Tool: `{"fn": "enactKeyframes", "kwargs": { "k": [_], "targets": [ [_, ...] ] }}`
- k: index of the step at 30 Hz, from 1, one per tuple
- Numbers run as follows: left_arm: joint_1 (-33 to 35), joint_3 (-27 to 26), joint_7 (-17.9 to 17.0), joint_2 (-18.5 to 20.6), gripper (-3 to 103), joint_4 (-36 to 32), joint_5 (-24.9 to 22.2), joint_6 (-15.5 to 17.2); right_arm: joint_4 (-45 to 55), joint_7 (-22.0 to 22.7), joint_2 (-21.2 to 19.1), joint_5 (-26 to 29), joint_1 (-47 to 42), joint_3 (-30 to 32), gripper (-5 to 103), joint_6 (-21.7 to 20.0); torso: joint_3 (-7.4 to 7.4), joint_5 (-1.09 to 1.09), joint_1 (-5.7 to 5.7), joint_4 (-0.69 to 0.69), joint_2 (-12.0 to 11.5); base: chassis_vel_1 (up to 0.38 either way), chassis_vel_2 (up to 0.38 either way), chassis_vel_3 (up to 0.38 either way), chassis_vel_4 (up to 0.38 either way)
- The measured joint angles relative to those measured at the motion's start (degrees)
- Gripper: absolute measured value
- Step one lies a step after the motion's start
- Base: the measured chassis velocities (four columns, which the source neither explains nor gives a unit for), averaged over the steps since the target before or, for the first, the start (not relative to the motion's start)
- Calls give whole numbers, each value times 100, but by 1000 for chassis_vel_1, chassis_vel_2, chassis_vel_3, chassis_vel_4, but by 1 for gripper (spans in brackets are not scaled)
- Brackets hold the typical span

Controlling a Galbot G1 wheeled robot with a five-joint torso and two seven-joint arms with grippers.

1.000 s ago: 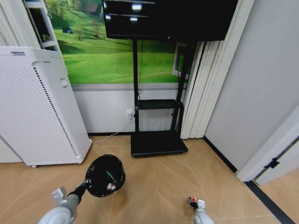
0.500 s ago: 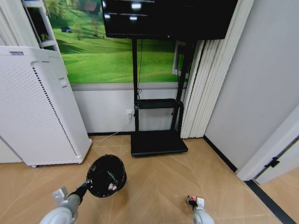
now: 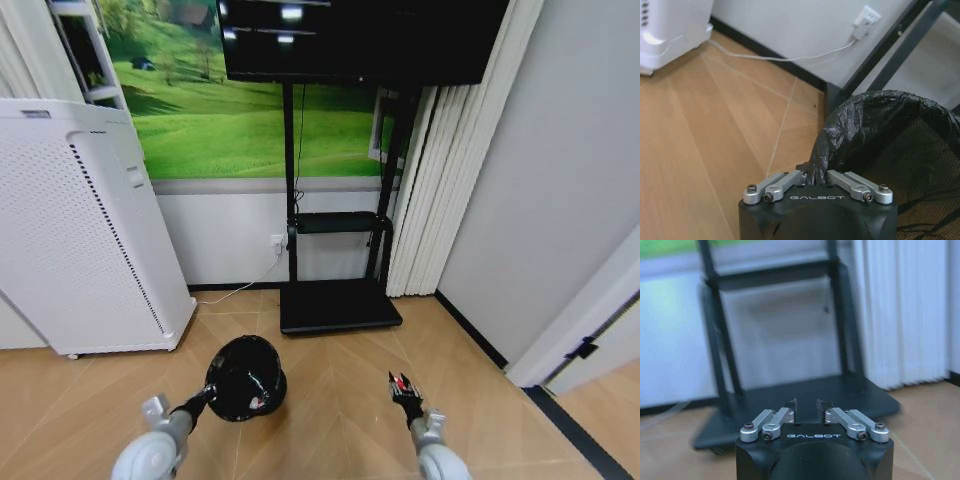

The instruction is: Pick up the trash bin and place the garbage on the floor into it.

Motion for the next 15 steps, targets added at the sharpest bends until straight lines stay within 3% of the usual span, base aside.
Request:
{"fn": "enactKeyframes", "kwargs": {
  "k": [2,3,5,10,14,15],
  "targets": [
    [-199,173,189,142,3,274,126,-9,426,-29,-12,-71,-79,-236,14,-7,0,-1,0,4,0,0,0,0,0],
    [-199,173,189,142,3,274,126,-9,426,-29,-12,-71,-79,-236,14,-7,0,-1,0,4,0,0,0,0,0],
    [-350,371,197,267,3,475,143,-10,682,-31,25,-213,-238,-296,4,40,0,3,0,0,0,0,0,0,0],
    [-352,437,219,290,3,617,201,-9,1043,-60,-101,-319,-566,-256,0,124,0,-1,0,0,0,0,0,0,0],
    [-192,299,239,202,3,549,241,-12,856,-69,-61,-707,-627,-174,0,269,0,-2,-1,0,0,0,0,0,0],
    [-77,164,72,144,3,438,324,-13,655,-64,0,-923,-573,-157,2,305,0,1,-1,-1,0,0,0,0,0]
  ]
}}
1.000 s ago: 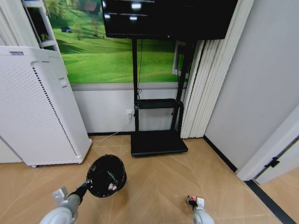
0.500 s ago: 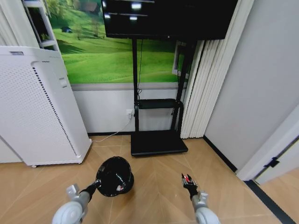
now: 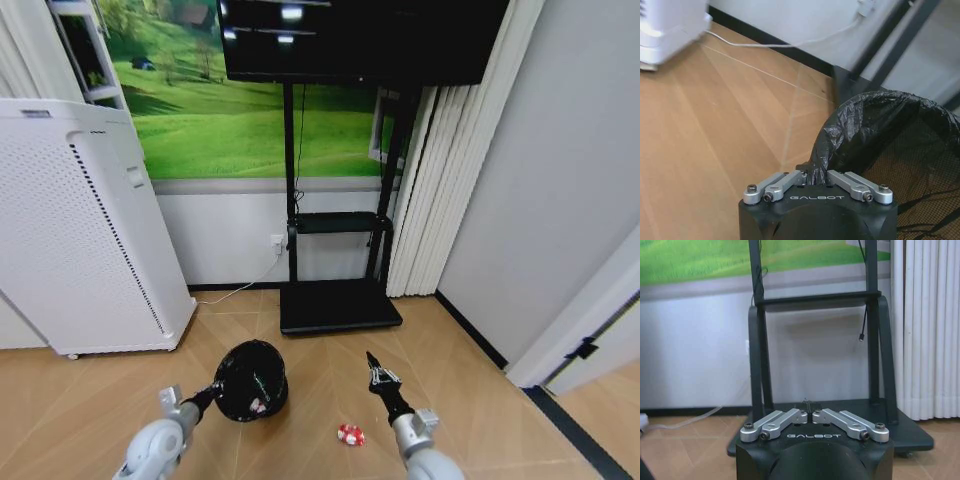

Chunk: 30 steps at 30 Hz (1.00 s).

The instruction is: Pick up the trash bin and place the garbage on the floor into it.

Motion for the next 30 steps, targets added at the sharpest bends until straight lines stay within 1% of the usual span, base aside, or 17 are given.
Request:
{"fn": "enactKeyframes", "kwargs": {
  "k": [1,2,3,4,5,8,9,12,13,16,17,19,20,22,23,25,30],
  "targets": [
    [105,-129,-198,-51,3,-113,112,-12,-135,48,46,-137,54,9,7,0,0,1,0,3,1,0,0,0,0],
    [105,-129,-198,-51,3,-113,112,-12,-135,48,46,-137,54,9,7,0,0,1,0,3,1,0,0,0,0],
    [173,-223,-351,-78,3,-202,178,-21,-251,114,90,-259,84,35,7,-6,0,1,0,5,0,0,0,0,0],
    [236,-336,-577,-103,3,-324,204,-22,-376,286,157,-449,89,96,13,-94,0,1,0,4,0,0,0,0,0],
    [236,-336,-577,-103,3,-324,204,-22,-376,286,157,-449,89,96,13,-94,0,1,0,4,0,0,0,0,0],
    [544,-978,-1165,-314,3,-711,138,47,-663,620,189,-656,138,125,29,-566,0,-1,0,0,0,0,0,0,0],
    [544,-978,-1165,-314,3,-711,138,47,-663,620,189,-656,138,125,29,-566,0,-1,0,0,0,0,0,0,0],
    [987,-1717,-1592,-549,3,-1036,35,320,-1050,682,155,-835,161,69,45,-966,0,1,0,3,0,0,0,0,0],
    [987,-1717,-1592,-549,3,-1036,35,320,-1050,682,155,-835,161,69,45,-966,0,1,0,3,0,0,0,0,0],
    [1466,-2311,-1595,-736,3,-1206,-100,562,-1406,618,127,-899,163,-9,62,-1273,-1,0,0,4,0,0,0,0,0],
    [1466,-2311,-1595,-736,3,-1206,-100,562,-1406,618,127,-899,163,-9,62,-1273,-1,0,0,4,0,0,0,0,0],
    [1725,-2592,-1450,-796,3,-1223,-250,617,-1585,561,159,-1015,140,-3,73,-1310,-1,0,0,0,0,0,0,0,0],
    [1725,-2592,-1450,-796,3,-1223,-250,617,-1585,561,159,-1015,140,-3,73,-1310,-1,0,0,0,0,0,0,0,0],
    [1967,-2825,-1248,-870,3,-1223,-299,615,-1673,471,119,-1152,93,1,83,-1321,-1,0,-1,2,0,0,0,0,0],
    [1967,-2825,-1248,-870,3,-1223,-299,615,-1673,471,119,-1152,93,1,83,-1321,-1,0,-1,2,0,0,0,0,0],
    [2121,-2936,-1102,-929,3,-1229,-300,600,-1707,407,76,-1349,-26,-23,94,-1243,-1,0,0,3,0,0,0,0,0],
    [2154,-2899,-1023,-974,3,-1240,-276,567,-1638,109,-65,-1723,-240,-110,100,-1075,-1,0,0,-1,0,0,0,0,0]
  ]
}}
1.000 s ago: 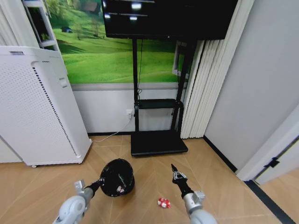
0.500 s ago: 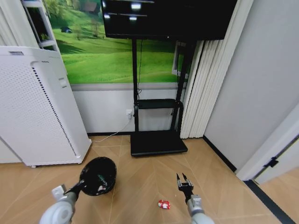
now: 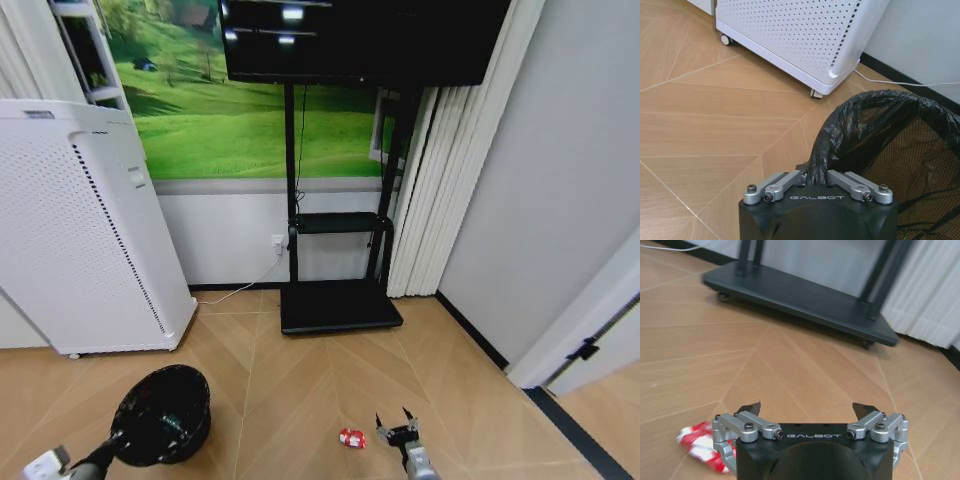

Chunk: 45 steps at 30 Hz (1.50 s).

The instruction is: Pick up the trash bin and place the garbage on the floor into it.

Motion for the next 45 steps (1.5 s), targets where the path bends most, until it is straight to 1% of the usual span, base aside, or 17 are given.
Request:
{"fn": "enactKeyframes", "kwargs": {
  "k": [1,2,4,5,8,9,11,15,20,22,23,24,27,30,35,45],
  "targets": [
    [-16,53,6,0,3,-7,9,-1,1,-91,-90,-167,-18,-45,100,43,0,0,0,1,0,0,0,0,0],
    [-16,53,6,0,3,-7,9,-1,1,-91,-90,-167,-18,-45,100,43,0,0,0,1,0,0,0,0,0],
    [-94,184,11,7,3,-18,53,-3,-45,-342,-387,-637,11,-169,100,128,1,1,0,1,0,0,0,0,0],
    [-94,184,11,7,3,-18,53,-3,-45,-342,-387,-637,11,-169,100,128,1,1,0,1,0,0,0,0,0],
    [-158,310,11,9,3,-32,90,-5,-103,-627,-745,-1044,171,-399,100,167,1,-1,0,2,0,0,0,0,0],
    [-158,310,11,9,3,-32,90,-5,-103,-627,-745,-1044,171,-399,100,167,1,-1,0,2,0,0,0,0,0],
    [-164,352,11,0,3,-68,104,-8,-331,-737,-902,-1228,349,-621,100,261,1,0,0,3,0,0,0,0,0],
    [-136,357,10,-9,3,-100,106,-10,-558,-815,-983,-1313,493,-819,100,331,1,1,0,2,0,0,0,0,0],
    [-65,301,20,-9,3,-131,106,-12,-859,-1048,-1114,-1422,768,-1182,100,423,1,0,0,3,-1,0,0,0,0],
    [-52,286,26,-9,3,-139,106,-12,-882,-1074,-1128,-1422,806,-1230,100,425,1,0,0,2,-1,0,0,0,0],
    [14,212,67,-19,3,-161,106,-21,-954,-1147,-1181,-1379,968,-1450,100,415,1,-1,0,1,-1,0,0,0,0],
    [14,212,67,-19,3,-161,106,-21,-954,-1147,-1181,-1379,968,-1450,100,415,1,-1,0,1,-1,0,0,0,0],
    [273,9,184,-127,3,-182,166,-87,-1222,-1195,-1138,-1330,1364,-1957,100,376,1,0,0,4,-1,0,0,0,0],
    [356,-104,233,-168,3,-184,175,-118,-1317,-1190,-1089,-1301,1469,-2106,100,342,1,-1,0,3,-1,0,0,0,0],
    [430,-246,270,-179,3,-208,136,-135,-1568,-1100,-923,-1168,1696,-2270,100,290,1,0,0,2,-1,0,0,0,0],
    [420,-249,278,-182,3,-228,87,-141,-2059,-1053,-848,-1015,2108,-2483,100,263,1,0,2,2,-1,0,0,0,0]
  ]
}}
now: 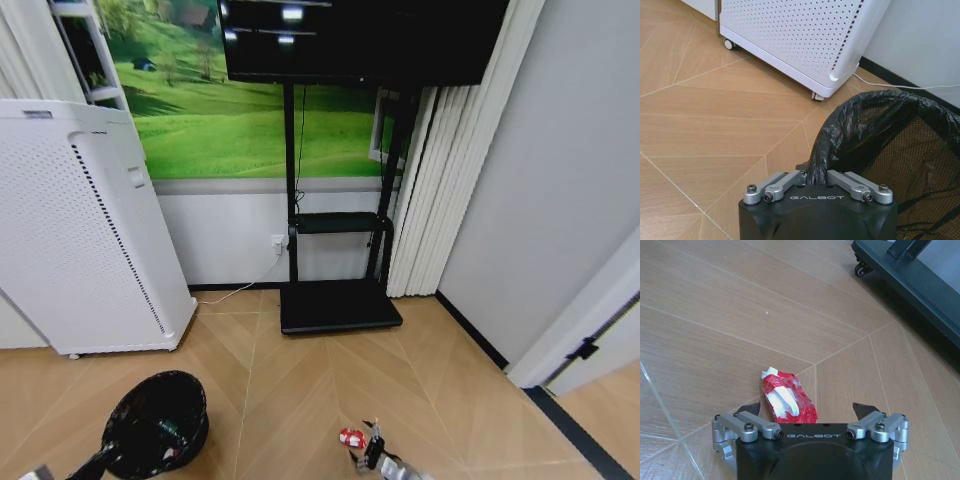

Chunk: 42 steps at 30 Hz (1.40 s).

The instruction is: Pick up the trash bin and place the garbage on the floor into it.

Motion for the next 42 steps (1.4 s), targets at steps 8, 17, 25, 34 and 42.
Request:
{"fn": "enactKeyframes", "kwargs": {
  "k": [8,17,25,34,42],
  "targets": [
    [1,7,-6,5,3,-6,-12,-20,-193,32,95,174,132,-108,102,-84,0,0,0,0,0,0,0,0,0],
    [15,20,-6,-9,3,-15,-7,-43,-300,6,137,193,174,-150,77,-16,0,-1,0,0,1,0,0,0,0],
    [-2,23,-6,17,3,-13,-4,-61,-319,12,158,160,87,-139,49,19,-1,0,0,0,1,0,0,0,0],
    [-31,68,-23,4,3,8,18,-64,-298,18,151,164,23,-93,32,44,-1,0,-1,1,1,0,0,0,0],
    [-92,133,-61,14,3,-4,21,-61,-215,33,109,243,-84,-20,32,40,-1,0,-1,-1,1,0,0,0,0]
  ]
}}
